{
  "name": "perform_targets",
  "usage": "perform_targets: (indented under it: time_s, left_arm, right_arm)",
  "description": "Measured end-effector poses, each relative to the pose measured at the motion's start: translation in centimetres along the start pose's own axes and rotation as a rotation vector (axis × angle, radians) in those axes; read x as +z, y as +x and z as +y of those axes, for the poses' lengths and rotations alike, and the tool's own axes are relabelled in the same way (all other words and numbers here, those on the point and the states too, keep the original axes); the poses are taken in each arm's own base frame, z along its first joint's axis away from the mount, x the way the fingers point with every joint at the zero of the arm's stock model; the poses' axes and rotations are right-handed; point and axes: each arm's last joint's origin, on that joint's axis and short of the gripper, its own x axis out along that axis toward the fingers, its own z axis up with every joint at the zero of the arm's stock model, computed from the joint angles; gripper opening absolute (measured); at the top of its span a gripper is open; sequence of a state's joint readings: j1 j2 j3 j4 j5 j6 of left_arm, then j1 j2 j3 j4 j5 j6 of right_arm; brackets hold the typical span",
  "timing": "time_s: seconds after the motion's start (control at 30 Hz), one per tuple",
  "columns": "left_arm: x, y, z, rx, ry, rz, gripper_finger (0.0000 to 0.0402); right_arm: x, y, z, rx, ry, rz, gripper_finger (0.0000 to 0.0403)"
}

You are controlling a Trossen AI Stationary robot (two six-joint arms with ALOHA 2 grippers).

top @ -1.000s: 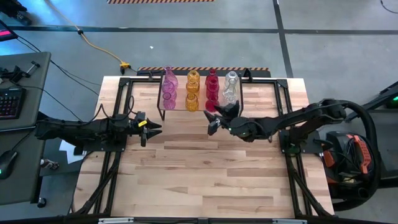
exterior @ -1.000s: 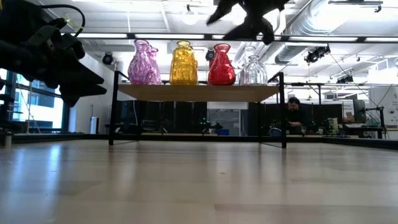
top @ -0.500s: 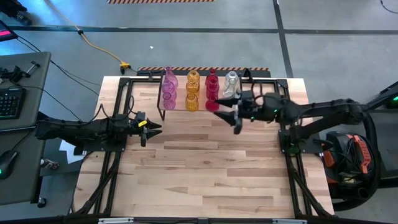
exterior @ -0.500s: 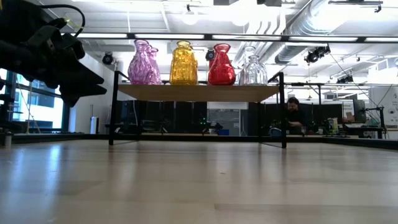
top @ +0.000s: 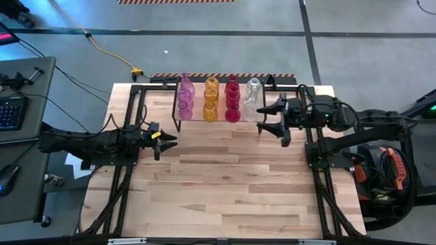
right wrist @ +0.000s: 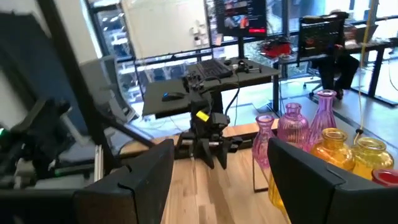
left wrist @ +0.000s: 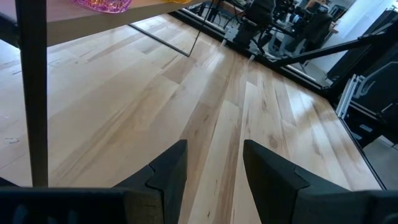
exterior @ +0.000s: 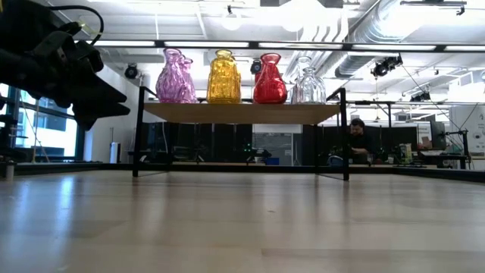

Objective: Sort vases onto shelf
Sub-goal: Return to Home Position

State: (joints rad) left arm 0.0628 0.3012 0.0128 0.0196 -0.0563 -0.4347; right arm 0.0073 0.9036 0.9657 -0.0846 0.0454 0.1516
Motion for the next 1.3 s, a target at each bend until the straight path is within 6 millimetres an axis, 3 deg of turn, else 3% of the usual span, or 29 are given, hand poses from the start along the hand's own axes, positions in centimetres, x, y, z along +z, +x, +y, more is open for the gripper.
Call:
perform_targets:
  time_s: [0.27, 0.47, 0.57, 0.87, 1.13, 1.3]
  left_arm:
    - [0.0, 0.0, 0.0, 0.0, 0.0, 0.0, 0.0147]
    - [0.0, 0.0, 0.0, 0.0, 0.0, 0.0, 0.0147]
    - [0.0, 0.0, 0.0, 0.0, 0.0, 0.0, 0.0147]
    - [0.0, 0.0, 0.0, 0.0, 0.0, 0.0, 0.0147]
    - [0.0, 0.0, 0.0, 0.0, 0.0, 0.0, 0.0147]
    - [0.0, 0.0, 0.0, 0.0, 0.0, 0.0, 0.0147]
  right_arm:
    - [0.6, -3.8, 0.1, 0.058, -0.073, 0.015, 0.0243]
    - [-0.1, -6.7, -0.2, 0.043, -0.075, 0.052, 0.0243]
    - [-2.2, -7.6, -0.5, 0.049, -0.062, -0.006, 0.0243]
    - [-10.9, -9.4, -1.9, 0.083, -0.013, -0.21, 0.0243]
    - [-16.1, -10.0, -2.8, 0.086, -0.034, -0.229, 0.0243]
    - [-18.3, -9.9, -3.1, 0.092, -0.046, -0.285, 0.0243]
